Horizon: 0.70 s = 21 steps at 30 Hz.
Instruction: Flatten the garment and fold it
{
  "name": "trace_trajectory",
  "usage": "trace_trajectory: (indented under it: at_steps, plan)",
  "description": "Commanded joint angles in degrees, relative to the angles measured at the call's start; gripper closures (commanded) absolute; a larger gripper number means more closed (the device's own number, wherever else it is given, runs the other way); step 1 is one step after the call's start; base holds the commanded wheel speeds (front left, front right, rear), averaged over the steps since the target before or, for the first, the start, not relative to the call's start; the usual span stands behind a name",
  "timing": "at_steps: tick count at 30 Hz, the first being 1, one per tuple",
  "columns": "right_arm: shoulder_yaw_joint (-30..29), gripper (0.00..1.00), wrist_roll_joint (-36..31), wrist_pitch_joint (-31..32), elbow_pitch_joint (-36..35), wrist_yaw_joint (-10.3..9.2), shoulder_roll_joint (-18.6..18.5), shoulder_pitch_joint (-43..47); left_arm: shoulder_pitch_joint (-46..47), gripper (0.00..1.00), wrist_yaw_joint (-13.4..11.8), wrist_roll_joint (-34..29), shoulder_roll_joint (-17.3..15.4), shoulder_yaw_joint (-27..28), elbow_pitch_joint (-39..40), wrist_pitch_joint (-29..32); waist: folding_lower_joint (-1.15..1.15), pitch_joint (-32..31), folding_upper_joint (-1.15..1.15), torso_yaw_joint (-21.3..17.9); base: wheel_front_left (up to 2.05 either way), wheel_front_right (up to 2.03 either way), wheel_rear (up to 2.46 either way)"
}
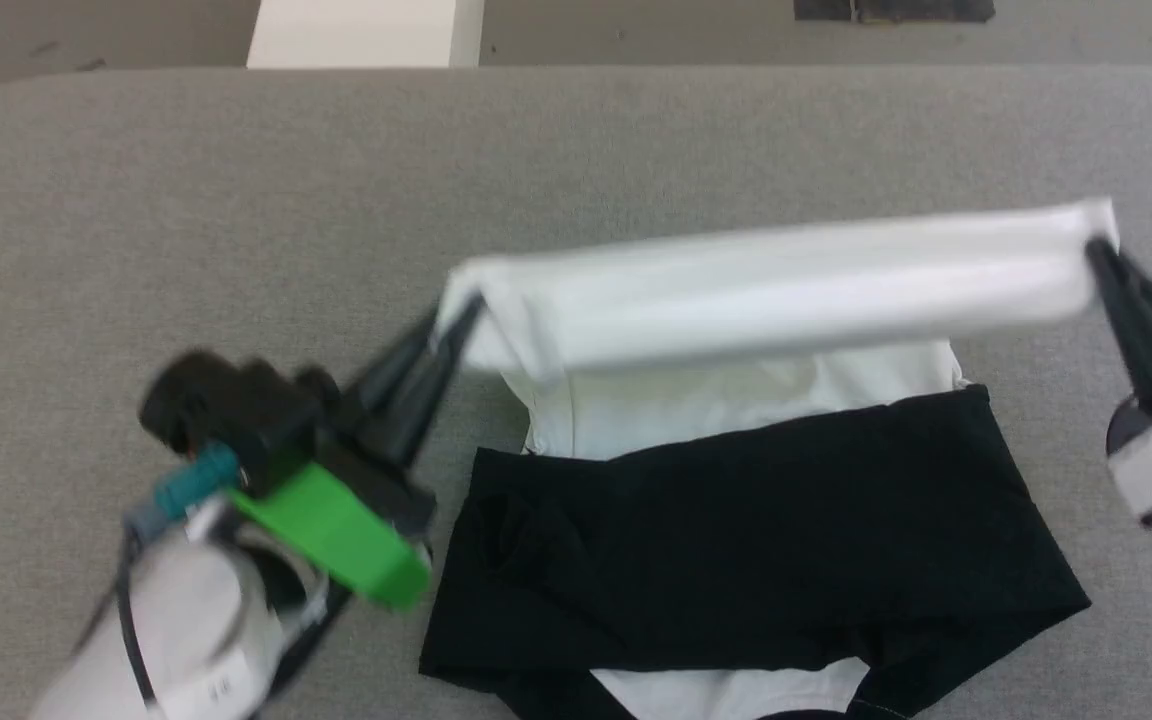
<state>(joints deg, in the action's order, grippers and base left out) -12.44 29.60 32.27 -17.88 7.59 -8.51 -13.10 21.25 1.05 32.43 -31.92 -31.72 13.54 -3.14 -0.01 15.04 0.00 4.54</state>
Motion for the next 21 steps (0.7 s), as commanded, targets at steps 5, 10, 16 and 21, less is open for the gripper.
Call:
trace_trajectory:
  at_steps: [5, 10, 16, 21]
  plan:
    - [-0.05, 1.0, 2.3, -1.2, -2.97, -0.1, 1.18, 9.64, -9.85, 1.0, -3.34, -1.42, 0.49, -2.38, 2.45, -3.37, 0.01, -3.37, 0.0, 0.88, 0.0, 0.0, 0.0]
    - [1.2, 1.0, 3.16, -4.09, -2.87, -0.1, 0.72, 17.44, -14.86, 1.0, -5.19, -3.91, 1.35, -5.11, 0.48, -6.1, 0.01, -4.1, 0.0, 1.36, 0.0, 0.0, 0.0]
    - [8.53, 1.0, 1.96, -8.53, -1.52, -0.1, -4.53, 24.47, -17.07, 1.0, -3.8, -8.09, 1.1, -9.4, -4.98, -8.66, 0.01, -4.7, 0.0, 1.63, 0.0, 0.0, 0.0]
    - [13.6, 1.0, 1.19, -12.06, 0.58, -0.1, -9.32, 27.55, -18.26, 1.0, -1.68, -10.56, 1.25, -12.47, -7.5, -10.4, 0.01, -5.18, 0.0, 1.61, 0.0, 0.0, 0.0]
